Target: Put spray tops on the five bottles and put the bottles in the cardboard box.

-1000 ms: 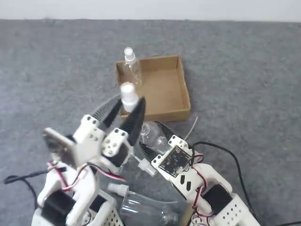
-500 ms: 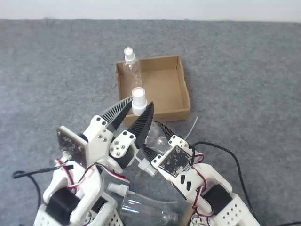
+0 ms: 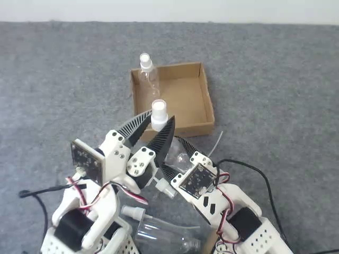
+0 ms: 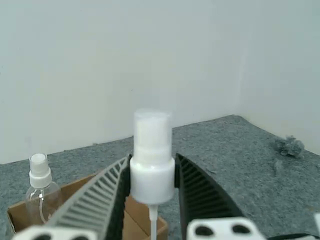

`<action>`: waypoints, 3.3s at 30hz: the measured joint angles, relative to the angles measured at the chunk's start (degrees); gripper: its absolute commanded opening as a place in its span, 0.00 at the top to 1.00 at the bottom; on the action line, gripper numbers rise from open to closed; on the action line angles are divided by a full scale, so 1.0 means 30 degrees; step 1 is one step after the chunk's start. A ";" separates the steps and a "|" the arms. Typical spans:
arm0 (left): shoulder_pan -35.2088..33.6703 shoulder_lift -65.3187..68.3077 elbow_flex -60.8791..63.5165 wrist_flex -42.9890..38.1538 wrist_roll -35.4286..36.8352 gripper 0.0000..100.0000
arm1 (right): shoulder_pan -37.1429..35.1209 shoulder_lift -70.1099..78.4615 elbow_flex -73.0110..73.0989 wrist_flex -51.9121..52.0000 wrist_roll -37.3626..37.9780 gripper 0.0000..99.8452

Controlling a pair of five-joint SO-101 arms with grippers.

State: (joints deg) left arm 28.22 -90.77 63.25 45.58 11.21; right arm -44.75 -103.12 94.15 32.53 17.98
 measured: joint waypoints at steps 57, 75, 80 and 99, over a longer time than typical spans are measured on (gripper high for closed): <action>-0.1846 -0.0059 -0.1553 -0.0176 -0.0029 0.84 | 0.1377 0.0029 0.0234 0.0000 -0.1172 0.99; -0.3634 -0.0059 -0.1143 0.2930 0.0733 0.86 | 0.1348 0.0000 0.0234 0.0000 -0.1172 0.99; -0.3634 -0.0059 -0.0117 0.2842 0.0733 0.89 | 0.1348 0.0000 0.0234 0.0000 -0.1172 0.99; -0.0645 -0.0088 0.0996 0.2813 -0.0088 0.89 | 0.1436 0.0029 0.0234 0.0029 -0.1172 0.99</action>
State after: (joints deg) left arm 26.29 -91.03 66.24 54.02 10.95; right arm -40.44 -103.03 94.86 32.62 14.46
